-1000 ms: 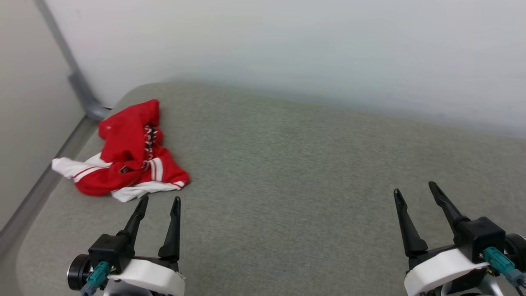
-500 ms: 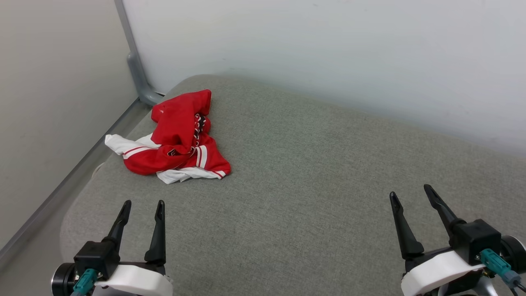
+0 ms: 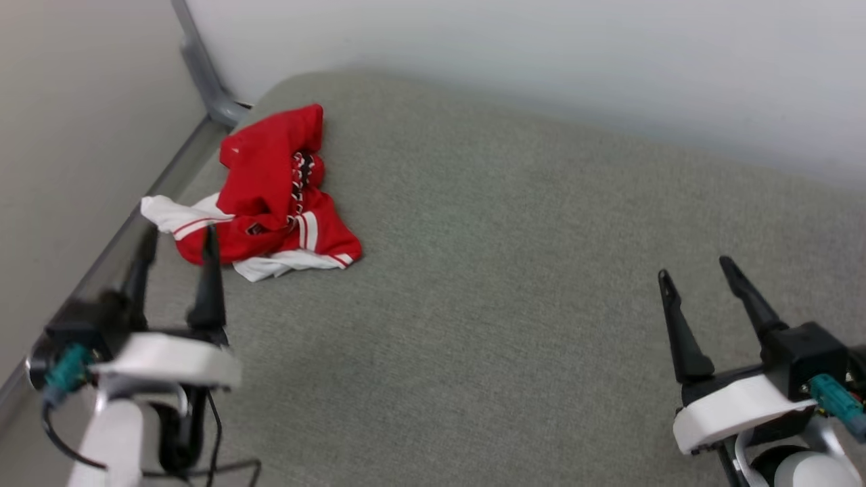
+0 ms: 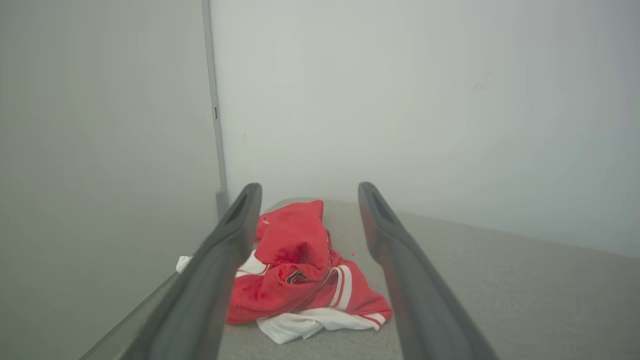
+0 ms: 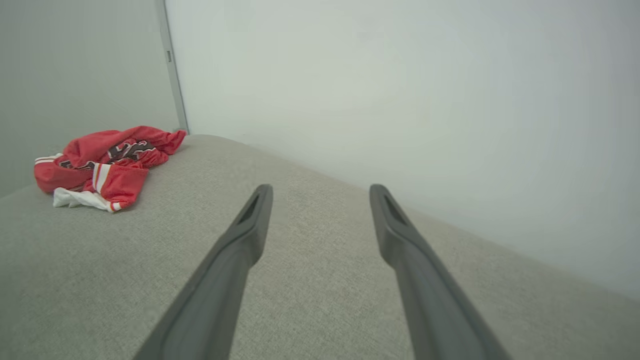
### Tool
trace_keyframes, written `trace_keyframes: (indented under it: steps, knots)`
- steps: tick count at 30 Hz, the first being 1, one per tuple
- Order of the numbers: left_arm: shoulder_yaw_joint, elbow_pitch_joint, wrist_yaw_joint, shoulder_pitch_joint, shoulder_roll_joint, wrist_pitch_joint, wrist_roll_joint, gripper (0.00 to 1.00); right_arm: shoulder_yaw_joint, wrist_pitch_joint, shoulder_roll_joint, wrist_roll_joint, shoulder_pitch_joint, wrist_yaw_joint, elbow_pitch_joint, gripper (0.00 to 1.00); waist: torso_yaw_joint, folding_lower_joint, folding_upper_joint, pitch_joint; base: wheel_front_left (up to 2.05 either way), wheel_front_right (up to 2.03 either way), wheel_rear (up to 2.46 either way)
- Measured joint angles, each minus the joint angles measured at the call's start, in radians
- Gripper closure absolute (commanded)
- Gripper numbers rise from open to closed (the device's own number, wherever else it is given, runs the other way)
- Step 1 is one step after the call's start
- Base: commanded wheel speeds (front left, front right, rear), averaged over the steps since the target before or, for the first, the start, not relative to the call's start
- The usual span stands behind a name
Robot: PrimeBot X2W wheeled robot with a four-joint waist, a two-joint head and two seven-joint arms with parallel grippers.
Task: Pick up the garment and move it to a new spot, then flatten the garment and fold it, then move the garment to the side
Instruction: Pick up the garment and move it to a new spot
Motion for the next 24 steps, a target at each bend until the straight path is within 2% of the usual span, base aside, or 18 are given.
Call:
trace_keyframes:
  steps: [4,8,14,20,24]
  knots:
    - [0.012,0.054,-0.016,-0.138,0.055,0.069,-0.052,0.00,-0.005,0.009,0.000,-0.017,-0.037,0.000,-0.030,0.00,-0.026,0.0001,0.0000,0.067,0.00,0.00,0.00]
    - [0.001,0.111,-0.026,-0.279,0.143,0.165,-0.120,0.00,-0.007,0.016,0.000,-0.035,-0.077,0.000,-0.056,0.00,-0.056,0.0001,0.0000,0.142,0.00,0.00,0.00]
    - [-0.114,0.229,-0.032,-0.468,0.300,0.387,-0.270,0.00,-0.038,0.011,0.000,-0.050,-0.123,0.000,-0.077,0.00,-0.098,0.0002,0.0000,0.263,0.00,0.00,0.00]
    - [-0.211,0.370,-0.034,-0.579,0.439,0.617,-0.429,0.00,-0.060,-0.006,0.000,-0.055,-0.156,0.000,-0.085,0.00,-0.137,0.0003,0.0000,0.371,0.00,0.00,0.00]
    - [-0.256,0.449,-0.034,-0.623,0.486,0.711,-0.492,0.00,-0.061,-0.018,0.000,-0.057,-0.179,0.000,-0.081,0.00,-0.164,0.0002,0.0000,0.427,0.00,0.00,0.00]
